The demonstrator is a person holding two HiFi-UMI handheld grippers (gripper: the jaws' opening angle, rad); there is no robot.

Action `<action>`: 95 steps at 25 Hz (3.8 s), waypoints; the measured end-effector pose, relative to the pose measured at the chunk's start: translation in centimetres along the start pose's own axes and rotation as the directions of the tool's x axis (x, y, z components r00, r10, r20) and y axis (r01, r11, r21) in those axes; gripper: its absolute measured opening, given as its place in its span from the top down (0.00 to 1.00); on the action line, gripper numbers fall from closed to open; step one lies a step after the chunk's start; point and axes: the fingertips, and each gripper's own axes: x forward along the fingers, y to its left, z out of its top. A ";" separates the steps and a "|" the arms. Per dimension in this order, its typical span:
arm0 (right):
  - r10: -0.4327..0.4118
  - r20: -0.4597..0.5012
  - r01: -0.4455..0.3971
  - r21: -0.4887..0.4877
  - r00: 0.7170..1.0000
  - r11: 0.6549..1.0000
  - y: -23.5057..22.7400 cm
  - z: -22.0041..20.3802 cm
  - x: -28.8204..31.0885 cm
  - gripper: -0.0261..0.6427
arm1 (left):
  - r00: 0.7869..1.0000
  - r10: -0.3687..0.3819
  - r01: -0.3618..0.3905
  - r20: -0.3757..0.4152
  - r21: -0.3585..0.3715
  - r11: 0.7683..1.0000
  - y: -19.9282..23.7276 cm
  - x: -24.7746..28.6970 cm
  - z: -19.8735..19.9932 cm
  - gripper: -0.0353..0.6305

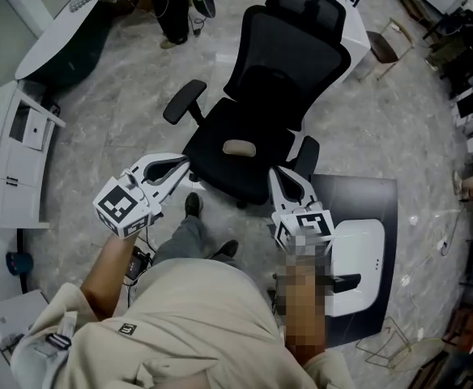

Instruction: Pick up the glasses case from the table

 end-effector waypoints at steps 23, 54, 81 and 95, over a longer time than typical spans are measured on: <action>-0.311 -0.011 0.311 0.048 0.950 0.949 -4.9 3.8 8.4 0.92 | 0.943 -0.330 0.329 0.038 0.031 0.944 12.8 11.4 1.0 0.92; -0.209 -0.136 0.208 -0.022 0.968 0.978 -11.1 5.0 19.0 0.92 | 0.971 -0.236 0.238 0.039 -0.060 0.969 22.4 17.4 -1.0 0.92; -0.003 -0.314 0.019 0.047 0.949 0.999 -19.7 -3.4 26.5 0.92 | 0.965 -0.216 0.197 -0.151 -0.129 0.972 21.9 26.5 -8.9 0.92; 0.084 -0.441 -0.044 0.100 0.894 0.994 -20.8 -13.3 30.8 0.89 | 0.920 -0.266 0.206 -0.287 -0.221 0.953 21.5 29.2 -19.3 0.92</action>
